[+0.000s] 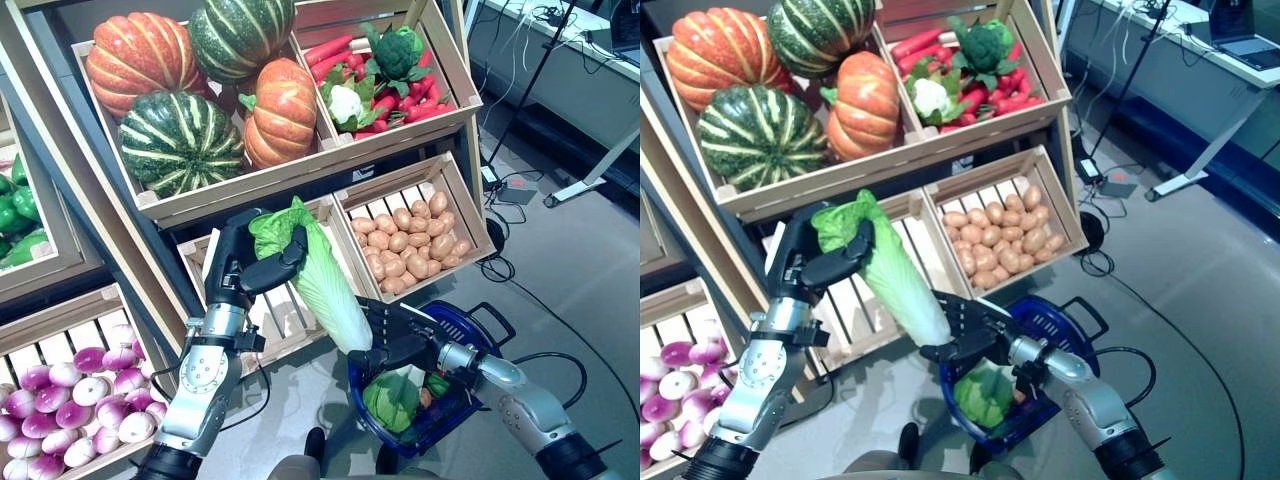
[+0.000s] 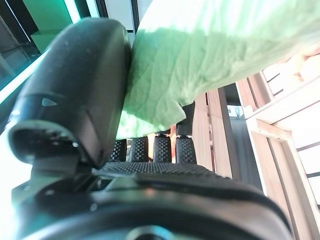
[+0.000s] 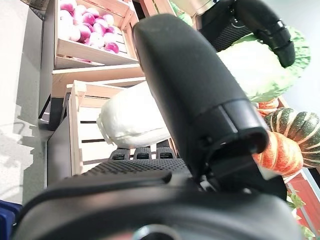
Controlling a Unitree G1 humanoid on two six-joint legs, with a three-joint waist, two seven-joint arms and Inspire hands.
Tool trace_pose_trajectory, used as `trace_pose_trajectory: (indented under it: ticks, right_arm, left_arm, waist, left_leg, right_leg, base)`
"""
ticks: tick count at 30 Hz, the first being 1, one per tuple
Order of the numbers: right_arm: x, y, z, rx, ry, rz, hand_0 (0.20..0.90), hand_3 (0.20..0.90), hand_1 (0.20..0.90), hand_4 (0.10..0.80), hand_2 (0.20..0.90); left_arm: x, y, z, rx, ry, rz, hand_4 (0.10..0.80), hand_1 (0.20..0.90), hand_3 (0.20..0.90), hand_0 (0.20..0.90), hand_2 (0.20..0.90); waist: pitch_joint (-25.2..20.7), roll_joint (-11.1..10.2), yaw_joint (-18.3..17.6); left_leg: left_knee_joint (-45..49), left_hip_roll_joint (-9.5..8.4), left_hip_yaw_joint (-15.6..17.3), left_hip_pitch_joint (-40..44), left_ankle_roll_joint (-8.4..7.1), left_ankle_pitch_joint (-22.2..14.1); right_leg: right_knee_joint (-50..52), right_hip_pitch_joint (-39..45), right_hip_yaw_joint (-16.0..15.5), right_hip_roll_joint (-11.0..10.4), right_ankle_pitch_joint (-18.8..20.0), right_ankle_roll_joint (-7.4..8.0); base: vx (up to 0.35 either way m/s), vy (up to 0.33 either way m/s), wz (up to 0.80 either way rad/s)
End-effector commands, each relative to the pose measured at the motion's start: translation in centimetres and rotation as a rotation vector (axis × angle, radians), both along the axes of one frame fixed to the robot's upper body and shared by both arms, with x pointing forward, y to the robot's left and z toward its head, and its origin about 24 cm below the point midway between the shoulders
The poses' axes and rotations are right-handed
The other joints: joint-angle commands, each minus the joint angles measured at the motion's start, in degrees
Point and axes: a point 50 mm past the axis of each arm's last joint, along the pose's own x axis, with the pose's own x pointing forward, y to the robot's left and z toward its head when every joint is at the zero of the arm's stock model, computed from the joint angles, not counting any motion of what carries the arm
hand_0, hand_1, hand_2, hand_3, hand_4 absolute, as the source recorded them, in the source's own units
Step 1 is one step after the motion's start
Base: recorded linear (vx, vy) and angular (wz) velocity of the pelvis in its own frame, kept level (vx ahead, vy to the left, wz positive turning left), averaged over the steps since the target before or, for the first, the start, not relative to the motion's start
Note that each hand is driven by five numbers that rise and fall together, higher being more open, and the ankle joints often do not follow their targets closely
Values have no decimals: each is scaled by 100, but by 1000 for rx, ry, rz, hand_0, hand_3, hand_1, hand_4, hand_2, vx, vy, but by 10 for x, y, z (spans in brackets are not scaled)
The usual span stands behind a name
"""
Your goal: Put vegetables into the basket
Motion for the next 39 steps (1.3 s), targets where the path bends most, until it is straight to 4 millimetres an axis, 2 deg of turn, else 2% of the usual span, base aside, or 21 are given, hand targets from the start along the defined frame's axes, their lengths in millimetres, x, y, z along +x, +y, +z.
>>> trace_pose_trajectory:
  ticks: [1, 14, 15, 16, 17, 18, 24, 34, 35, 36, 37, 38, 39]
  right_arm:
    - [9, 31, 24, 150, -92, 31, 900, 900, 900, 800, 900]
    - [7, 40, 20, 129, -45, 50, 900, 900, 900, 800, 900]
    - [6, 40, 19, 130, -40, 51, 841, 841, 841, 761, 841]
    - [6, 40, 19, 132, -35, 50, 589, 589, 589, 593, 589]
    - [6, 40, 19, 133, -33, 50, 380, 380, 380, 453, 380]
    - [6, 40, 19, 134, -31, 48, 300, 300, 300, 400, 300]
    - [4, 41, 17, 128, -24, 46, 300, 300, 300, 400, 300]
    - [6, 31, 15, 131, -10, -22, 300, 300, 300, 400, 300]
    - [5, 28, 14, 136, -8, -49, 300, 300, 300, 400, 300]
    - [5, 28, 14, 136, -8, -49, 300, 300, 300, 400, 300]
    - [6, 25, 14, 142, -6, -77, 300, 300, 300, 400, 300]
    - [7, 20, 15, 146, -21, -109, 300, 300, 300, 400, 300]
    - [8, 18, 16, 147, -24, -121, 300, 300, 300, 400, 300]
  left_arm:
    - [6, -8, 32, -44, -175, -74, 400, 300, 300, 300, 300]
    - [3, -38, 35, -9, -164, -398, 400, 300, 300, 300, 300]
    - [3, -39, 35, -11, -163, -411, 400, 300, 300, 300, 300]
    - [3, -41, 35, -19, -160, -425, 400, 300, 300, 300, 300]
    - [3, -42, 35, -30, -157, -438, 400, 300, 300, 300, 300]
    - [3, -42, 34, -35, -155, -445, 400, 300, 300, 300, 300]
    - [-1, -51, 34, -24, -150, -533, 400, 300, 300, 300, 300]
    - [-2, -49, 32, 2, -138, -551, 400, 300, 300, 300, 300]
    - [-3, -49, 32, 8, -136, -546, 472, 408, 408, 408, 408]
    - [-3, -49, 32, 8, -136, -546, 499, 448, 448, 448, 448]
    - [-3, -47, 32, 6, -135, -539, 584, 575, 575, 575, 575]
    - [-4, -44, 32, 8, -133, -525, 615, 622, 622, 622, 622]
    - [-3, -43, 32, 5, -130, -518, 800, 900, 900, 900, 900]
  waist:
    - [-589, -269, 26]
    - [-614, -228, -49]
    - [-619, -227, -59]
    - [-626, -226, -68]
    - [-631, -225, -74]
    - [-634, -224, -77]
    - [-653, -211, -116]
    - [-671, -198, -145]
    - [-671, -197, -153]
    - [-672, -197, -152]
    - [-669, -197, -157]
    - [-654, -194, -165]
    - [-647, -195, -170]
  left_leg:
    - [6, -43, 8, 86, -185, -420]
    - [6, -47, 87, 161, -140, -494]
    - [6, -44, 95, 171, -138, -500]
    - [6, -39, 108, 175, -137, -504]
    - [6, -38, 115, 177, -136, -507]
    - [6, -37, 119, 179, -134, -510]
    - [6, -19, 148, 177, -133, -508]
    - [6, 5, 161, 167, -138, -501]
    - [6, 6, 169, 165, -133, -508]
    - [6, 6, 170, 165, -133, -508]
    - [6, 7, 172, 165, -130, -509]
    - [6, 7, 175, 159, -128, -508]
    - [6, 9, 178, 161, -128, -508]
  right_leg:
    - [6, 121, -96, -480, 128, 368]
    - [6, 118, 84, -479, 124, 381]
    - [6, 122, 97, -478, 122, 381]
    - [6, 122, 109, -476, 121, 384]
    - [6, 120, 119, -475, 119, 384]
    - [6, 119, 129, -474, 118, 383]
    - [6, 102, 189, -455, 120, 387]
    - [6, 86, 222, -436, 125, 391]
    - [6, 79, 235, -432, 121, 393]
    - [6, 78, 236, -432, 121, 393]
    - [6, 74, 240, -430, 123, 394]
    - [6, 67, 252, -421, 122, 388]
    - [6, 65, 256, -417, 124, 388]
  base:
    - [37, 15, -1]
    - [31, 6, -2]
    - [36, -3, -12]
    - [28, -3, -13]
    - [22, -1, -10]
    - [21, -1, -6]
    - [4, -1, -1]
    - [0, 0, 0]
    - [0, 0, 0]
    - [0, 0, 0]
    - [0, 0, 0]
    - [0, 0, 0]
    - [0, 0, 0]
